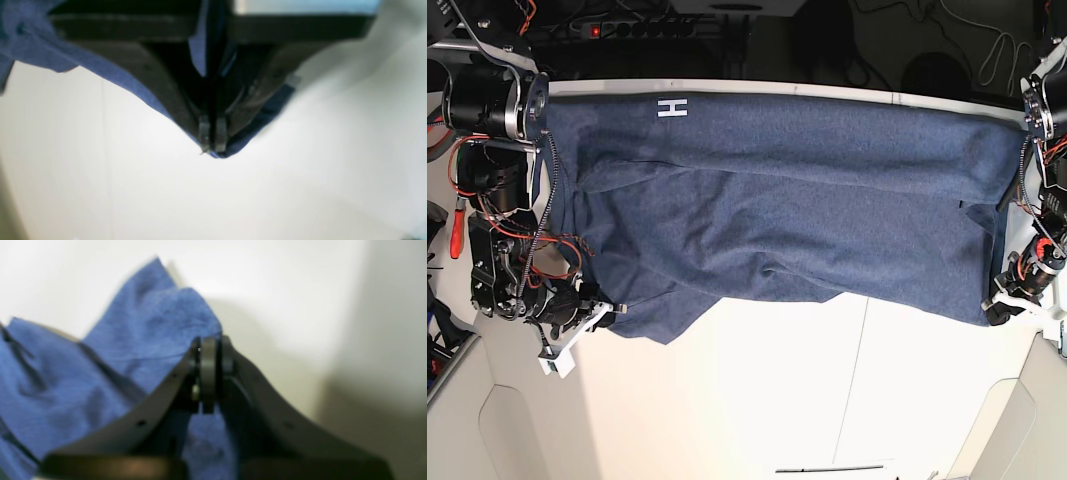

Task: Layout the t-shirt on the table in an organized manner, then fold the t-shirt properly
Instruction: 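Fold the hem over toward the collar with both grippers, lengthwise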

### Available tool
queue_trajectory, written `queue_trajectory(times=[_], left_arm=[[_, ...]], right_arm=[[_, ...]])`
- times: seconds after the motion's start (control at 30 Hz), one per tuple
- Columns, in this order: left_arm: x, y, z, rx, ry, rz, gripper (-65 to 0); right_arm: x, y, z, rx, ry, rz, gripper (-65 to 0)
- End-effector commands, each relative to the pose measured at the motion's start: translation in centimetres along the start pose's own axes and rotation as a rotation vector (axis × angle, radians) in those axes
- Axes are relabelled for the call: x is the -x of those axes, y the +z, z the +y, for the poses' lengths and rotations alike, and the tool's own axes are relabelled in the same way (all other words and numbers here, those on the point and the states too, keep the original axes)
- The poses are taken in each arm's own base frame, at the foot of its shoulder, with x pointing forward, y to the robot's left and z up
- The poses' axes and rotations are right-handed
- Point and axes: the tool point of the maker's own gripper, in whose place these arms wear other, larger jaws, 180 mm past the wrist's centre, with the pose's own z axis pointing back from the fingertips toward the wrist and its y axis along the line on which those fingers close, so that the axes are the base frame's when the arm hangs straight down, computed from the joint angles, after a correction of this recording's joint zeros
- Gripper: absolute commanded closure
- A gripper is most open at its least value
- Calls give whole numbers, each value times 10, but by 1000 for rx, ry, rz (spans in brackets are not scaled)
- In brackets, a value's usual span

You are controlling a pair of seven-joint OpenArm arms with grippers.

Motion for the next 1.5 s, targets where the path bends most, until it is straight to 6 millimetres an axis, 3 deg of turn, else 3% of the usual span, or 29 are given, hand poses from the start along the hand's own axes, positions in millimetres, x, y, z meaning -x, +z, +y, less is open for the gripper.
queue_trajectory(times=[0.0, 0.07, 0.37, 0.57, 0.77, 1.17, 1.47], left_arm=[[-30, 2, -7, 50, 6, -69, 0], [-29, 8, -7, 84, 41, -60, 0], [-15, 46, 39, 33, 268, -69, 0], [-7, 59, 44, 55, 353, -29, 0], [0, 72, 43, 62, 284, -2, 0], [14, 91, 28, 99, 145, 100, 0], [36, 99, 31, 91, 143, 187, 0]], right_arm=[[-31, 13, 1, -10, 9, -86, 0], [-30, 19, 3, -12, 22, -102, 0], [6, 54, 9, 33, 109, -168, 0], [11, 88, -14, 109, 65, -248, 0], [8, 114, -42, 128, -65, -338, 0], [30, 109, -20, -14, -125, -232, 0], [84, 106, -19, -20, -165, -115, 0]])
